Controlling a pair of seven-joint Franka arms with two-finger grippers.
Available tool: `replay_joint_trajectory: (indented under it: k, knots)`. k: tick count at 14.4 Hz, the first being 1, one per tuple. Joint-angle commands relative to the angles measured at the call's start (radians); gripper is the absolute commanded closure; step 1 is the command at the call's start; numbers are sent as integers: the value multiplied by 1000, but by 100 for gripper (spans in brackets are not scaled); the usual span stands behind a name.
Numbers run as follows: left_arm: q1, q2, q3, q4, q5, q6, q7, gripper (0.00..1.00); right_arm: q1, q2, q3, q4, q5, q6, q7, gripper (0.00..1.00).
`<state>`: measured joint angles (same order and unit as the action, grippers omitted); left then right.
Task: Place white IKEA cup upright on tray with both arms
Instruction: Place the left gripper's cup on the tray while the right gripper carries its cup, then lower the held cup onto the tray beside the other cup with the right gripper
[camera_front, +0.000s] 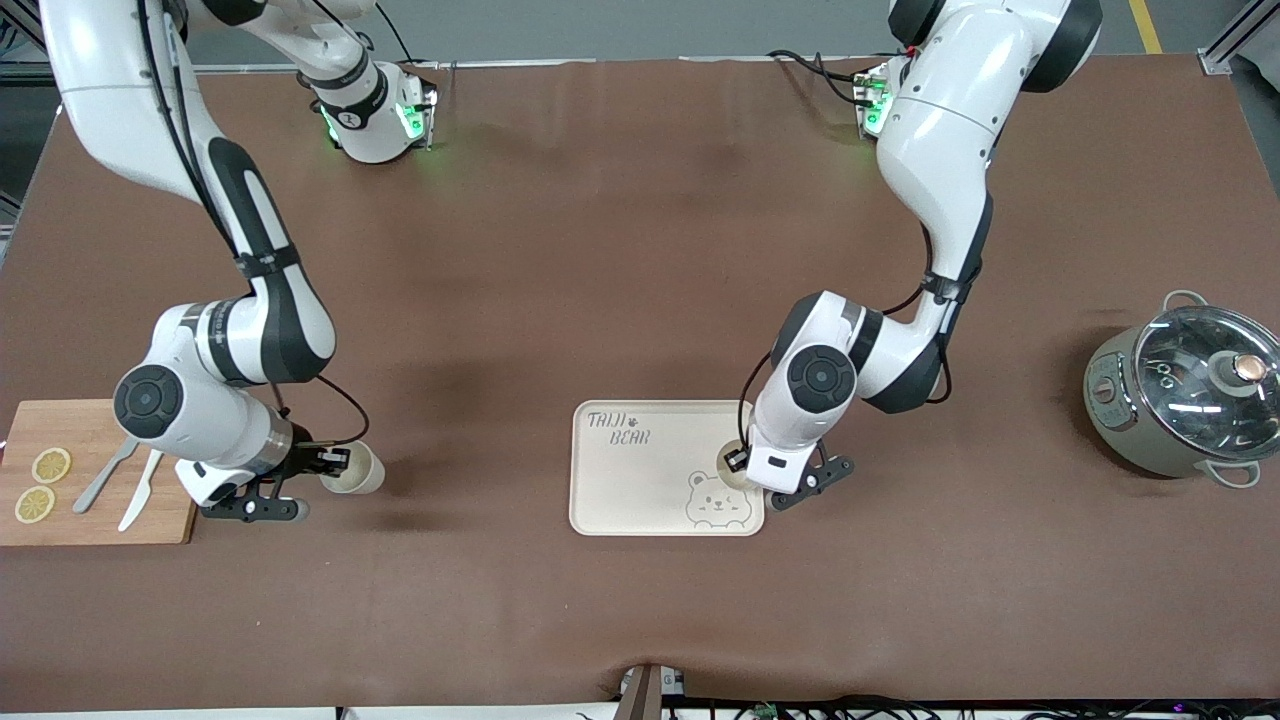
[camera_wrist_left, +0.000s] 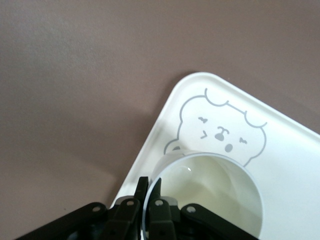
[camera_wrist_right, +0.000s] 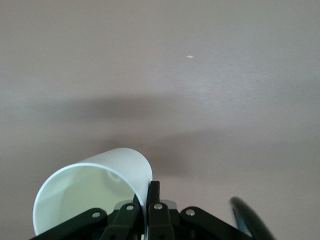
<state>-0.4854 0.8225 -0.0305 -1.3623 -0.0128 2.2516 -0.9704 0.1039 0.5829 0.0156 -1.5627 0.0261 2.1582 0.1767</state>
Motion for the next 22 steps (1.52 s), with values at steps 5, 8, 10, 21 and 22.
replay_joint_trajectory:
  k: [5,8,10,21,22]
  knots:
    - [-28,29,18,28,20,13,-31,100,193,47,-9,209,103,-106,424,100]
    - [-28,29,17,22,60,13,-31,35,299,139,-13,326,100,-95,611,100]
    - [-28,29,17,22,65,13,-31,35,350,204,-16,394,97,-74,690,100]
    - [-12,-8,12,29,125,-21,-34,0,474,339,-23,406,55,135,822,100]
    - [-6,-12,8,35,123,-59,-33,0,477,344,-25,406,43,140,839,100]
